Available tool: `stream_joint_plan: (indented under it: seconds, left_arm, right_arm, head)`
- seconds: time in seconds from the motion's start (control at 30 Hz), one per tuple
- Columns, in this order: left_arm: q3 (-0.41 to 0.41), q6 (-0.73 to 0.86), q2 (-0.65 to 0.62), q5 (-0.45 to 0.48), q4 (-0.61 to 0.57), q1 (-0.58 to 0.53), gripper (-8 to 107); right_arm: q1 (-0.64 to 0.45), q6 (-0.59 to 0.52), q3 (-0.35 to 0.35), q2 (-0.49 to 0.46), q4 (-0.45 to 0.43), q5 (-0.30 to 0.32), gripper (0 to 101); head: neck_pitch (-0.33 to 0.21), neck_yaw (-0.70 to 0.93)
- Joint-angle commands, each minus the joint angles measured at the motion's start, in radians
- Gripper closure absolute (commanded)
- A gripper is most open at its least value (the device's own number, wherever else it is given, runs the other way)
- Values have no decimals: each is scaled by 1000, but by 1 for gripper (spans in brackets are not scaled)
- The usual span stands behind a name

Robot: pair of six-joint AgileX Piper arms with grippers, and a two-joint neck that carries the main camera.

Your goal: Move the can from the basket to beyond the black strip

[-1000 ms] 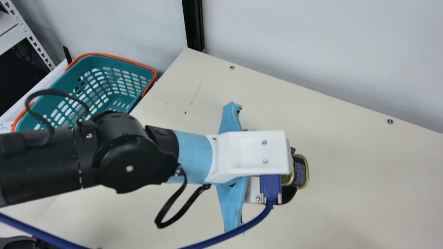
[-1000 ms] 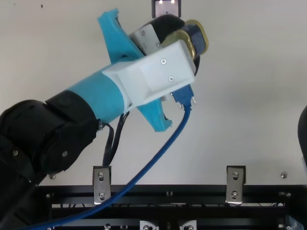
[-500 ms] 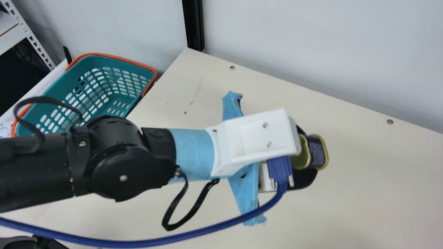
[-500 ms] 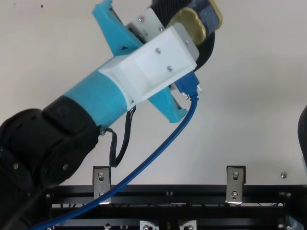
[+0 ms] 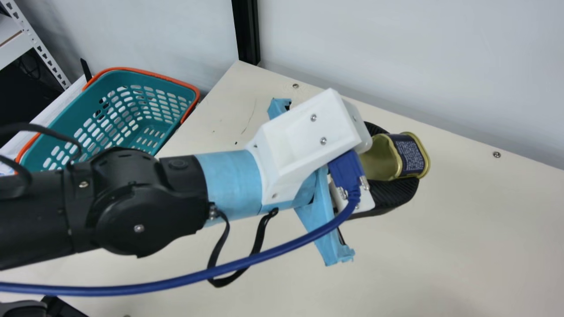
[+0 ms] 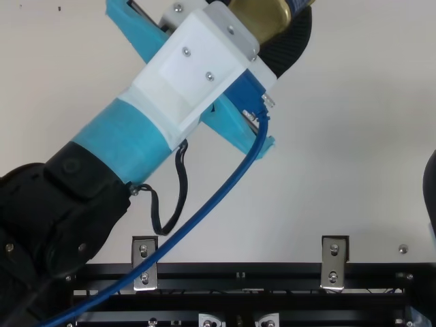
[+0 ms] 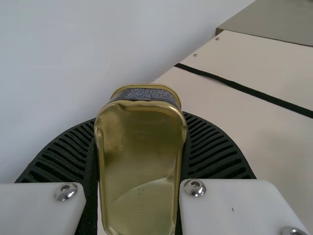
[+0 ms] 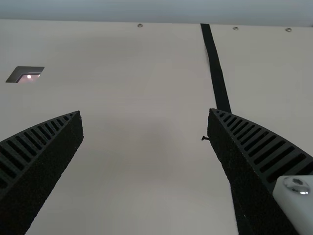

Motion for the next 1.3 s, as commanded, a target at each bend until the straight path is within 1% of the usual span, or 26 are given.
stream_joint_plan:
  seconds: [0.0, 0.13, 0.2, 0.4, 0.57, 1.0, 1.13, 1.27]
  left_arm:
    - [-3, -45, -2, 6, -9, -15, 89]
    - [0, -99, -10, 11, -56, -40, 89]
    - [9, -113, -13, 12, -72, -36, 89]
    - [8, -114, -12, 11, -71, -37, 89]
    - [8, -114, -12, 11, -71, -37, 89]
    - [8, -114, -12, 11, -71, -37, 89]
    - [8, -114, -12, 11, -71, -37, 89]
    - [8, -114, -12, 11, -71, -37, 89]
  right_arm:
    - [0, 0, 0, 0, 0, 0, 0]
    - [0, 0, 0, 0, 0, 0, 0]
    - [0, 0, 0, 0, 0, 0, 0]
    - [2, -1, -1, 0, 0, 0, 0]
    - [10, -32, -10, 20, 16, 0, 0]
    - [9, -32, -8, 20, 14, -3, 0]
    - [9, -32, -8, 20, 14, -3, 0]
    - [9, -32, -8, 20, 14, -3, 0]
  head:
    - [-38, 15]
    - [-38, 15]
    - [-38, 15]
    - [-38, 15]
    - [-38, 15]
    - [-38, 14]
    - [-40, -12]
    - [-37, -80]
